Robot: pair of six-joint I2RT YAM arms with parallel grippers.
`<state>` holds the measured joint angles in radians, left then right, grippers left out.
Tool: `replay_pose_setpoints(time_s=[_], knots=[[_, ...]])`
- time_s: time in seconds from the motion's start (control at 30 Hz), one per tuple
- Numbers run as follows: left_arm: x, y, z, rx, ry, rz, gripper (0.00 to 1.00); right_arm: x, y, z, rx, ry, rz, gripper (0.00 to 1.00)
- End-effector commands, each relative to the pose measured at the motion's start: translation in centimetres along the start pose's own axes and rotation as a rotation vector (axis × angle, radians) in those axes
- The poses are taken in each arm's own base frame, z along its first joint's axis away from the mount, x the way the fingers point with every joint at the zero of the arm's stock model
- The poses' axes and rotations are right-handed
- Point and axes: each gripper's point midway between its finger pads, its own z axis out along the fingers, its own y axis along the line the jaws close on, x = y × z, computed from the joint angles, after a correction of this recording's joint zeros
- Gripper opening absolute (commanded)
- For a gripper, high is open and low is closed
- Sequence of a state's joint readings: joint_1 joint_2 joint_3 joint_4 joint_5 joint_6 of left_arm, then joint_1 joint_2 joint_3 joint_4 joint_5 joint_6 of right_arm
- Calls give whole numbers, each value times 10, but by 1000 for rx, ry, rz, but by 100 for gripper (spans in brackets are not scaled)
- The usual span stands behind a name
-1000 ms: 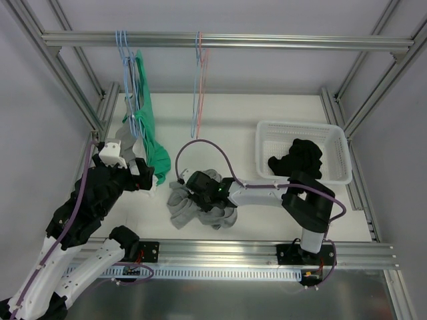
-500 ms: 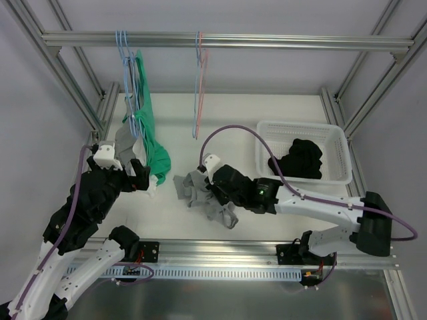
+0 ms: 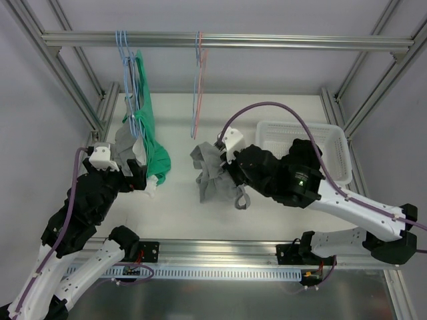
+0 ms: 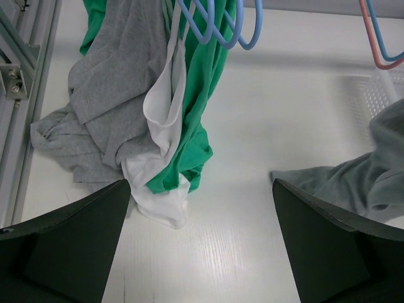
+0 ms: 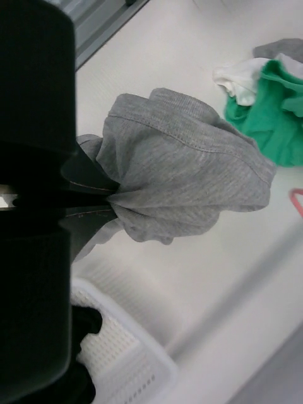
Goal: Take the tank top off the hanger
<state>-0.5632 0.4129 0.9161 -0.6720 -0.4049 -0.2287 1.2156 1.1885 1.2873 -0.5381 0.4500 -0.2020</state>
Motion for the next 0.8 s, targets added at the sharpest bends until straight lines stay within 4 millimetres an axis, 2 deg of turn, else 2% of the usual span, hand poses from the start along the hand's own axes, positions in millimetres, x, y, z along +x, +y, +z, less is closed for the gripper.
replay_pose_setpoints(time_s=[0.0, 0.07, 0.1, 0.17, 0.2, 0.3, 0.33, 0.4, 0.43, 0.5, 0.53, 0.73, 0.77], knots=[[-1, 4, 1, -23, -17, -15, 99, -54, -39, -39, 117, -121, -48, 0], [-1, 4, 2, -28, -14, -13, 99, -64, -51, -47, 151, -123, -63, 0], [-1, 4, 2, -28, -14, -13, 99, -83, -60, -58, 174, -162, -47, 0], [0, 5, 2, -30, -15, -13, 99, -92, -73, -64, 217, -161, -66, 0], [-1, 5, 2, -31, -15, -13, 99, -108, -80, -74, 229, -197, -49, 0], [-1, 5, 1, -32, -18, -14, 99, -121, -100, -82, 288, -196, -67, 0], [0, 6, 1, -34, -17, -14, 99, -129, -114, -89, 333, -203, -55, 0], [0, 5, 2, -33, -15, -13, 99, -134, -130, -96, 373, -202, -43, 0], [0, 5, 1, -33, -15, -13, 99, -136, -145, -102, 405, -207, -19, 0], [1, 5, 2, -33, -11, -11, 99, -137, -159, -107, 430, -211, 9, 0], [1, 5, 2, -31, -12, -12, 99, -135, -174, -112, 465, -204, 33, 0], [2, 3, 3, -24, -6, -9, 99, -128, -206, -115, 505, -200, 108, 0], [2, 3, 3, -24, -6, -9, 99, -124, -207, -110, 496, -186, 113, 0]])
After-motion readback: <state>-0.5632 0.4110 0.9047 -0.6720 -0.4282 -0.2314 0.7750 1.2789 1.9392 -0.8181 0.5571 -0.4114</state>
